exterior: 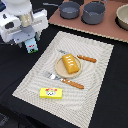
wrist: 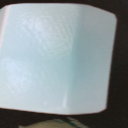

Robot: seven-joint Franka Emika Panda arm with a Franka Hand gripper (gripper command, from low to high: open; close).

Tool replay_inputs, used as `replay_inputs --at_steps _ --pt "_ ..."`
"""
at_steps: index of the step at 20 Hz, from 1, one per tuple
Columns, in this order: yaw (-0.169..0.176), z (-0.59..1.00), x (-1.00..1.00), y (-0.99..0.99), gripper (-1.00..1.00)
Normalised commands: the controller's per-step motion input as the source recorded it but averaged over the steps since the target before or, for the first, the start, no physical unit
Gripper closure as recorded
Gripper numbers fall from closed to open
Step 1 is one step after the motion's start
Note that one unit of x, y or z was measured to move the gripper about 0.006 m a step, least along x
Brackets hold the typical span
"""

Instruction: Place the bread, butter, and milk from the table onto the serving area.

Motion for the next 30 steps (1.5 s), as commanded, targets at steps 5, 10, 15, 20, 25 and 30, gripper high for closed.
replay_inputs --at_steps 5,10,15,20,25,30 --pt "-0.001 -0.21 -0.07 0.08 1.0" --pt "-0.001 -0.11 -0.04 0.11 1.0" --pt "-0.042 0.23 0.0 0.21 1.0" --pt "-0.049 0.77 0.3 0.43 1.0" --pt "-0.008 0.98 0.77 0.6 1.0" --pt "0.0 0.69 0.97 0.45 1.0"
